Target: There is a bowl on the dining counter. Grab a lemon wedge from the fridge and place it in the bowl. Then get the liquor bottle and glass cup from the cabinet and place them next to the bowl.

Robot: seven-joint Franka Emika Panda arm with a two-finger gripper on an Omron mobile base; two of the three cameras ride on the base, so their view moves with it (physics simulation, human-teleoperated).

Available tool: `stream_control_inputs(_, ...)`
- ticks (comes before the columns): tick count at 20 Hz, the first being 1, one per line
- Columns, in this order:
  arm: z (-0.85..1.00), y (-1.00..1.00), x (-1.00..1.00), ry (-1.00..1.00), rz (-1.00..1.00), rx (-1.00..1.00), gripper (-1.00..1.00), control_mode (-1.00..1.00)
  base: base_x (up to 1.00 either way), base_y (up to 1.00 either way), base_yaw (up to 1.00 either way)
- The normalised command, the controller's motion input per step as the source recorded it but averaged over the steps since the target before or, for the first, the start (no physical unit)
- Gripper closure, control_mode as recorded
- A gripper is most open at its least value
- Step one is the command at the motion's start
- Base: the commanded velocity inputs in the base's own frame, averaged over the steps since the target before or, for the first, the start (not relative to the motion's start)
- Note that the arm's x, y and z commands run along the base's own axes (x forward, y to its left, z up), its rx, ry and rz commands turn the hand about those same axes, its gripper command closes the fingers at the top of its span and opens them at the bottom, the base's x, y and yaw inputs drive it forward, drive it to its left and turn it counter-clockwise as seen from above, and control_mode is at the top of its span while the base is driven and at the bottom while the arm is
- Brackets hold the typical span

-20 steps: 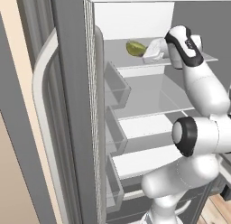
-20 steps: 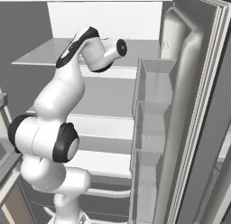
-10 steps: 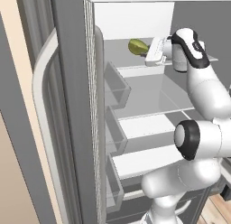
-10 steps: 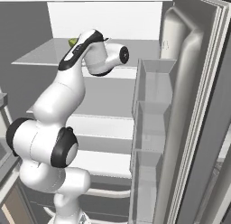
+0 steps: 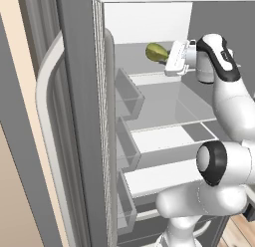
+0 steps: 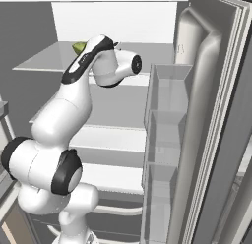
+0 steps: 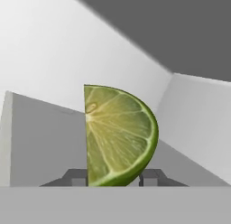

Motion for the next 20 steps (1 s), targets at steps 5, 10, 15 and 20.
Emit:
stream_control_inputs(5, 0.00, -0.08, -0.78, -0.17, -0.01, 0.03, 1.00, -1.00, 0.00, 0.00, 0.00)
stream_control_inputs(10, 0.06, -0.01, -1.00, -0.14, -0.02, 0.07, 1.00, -1.00, 0.00, 0.00, 0.00)
stream_control_inputs(15, 0.07, 0.24, -0.84, -0.07, 0.00, 0.01, 1.00, -1.00, 0.00, 0.00, 0.00)
stream_control_inputs(20, 0.05, 0.11, -0.75, -0.02, 0.00, 0.03, 1.00, -1.00, 0.00, 0.00, 0.00)
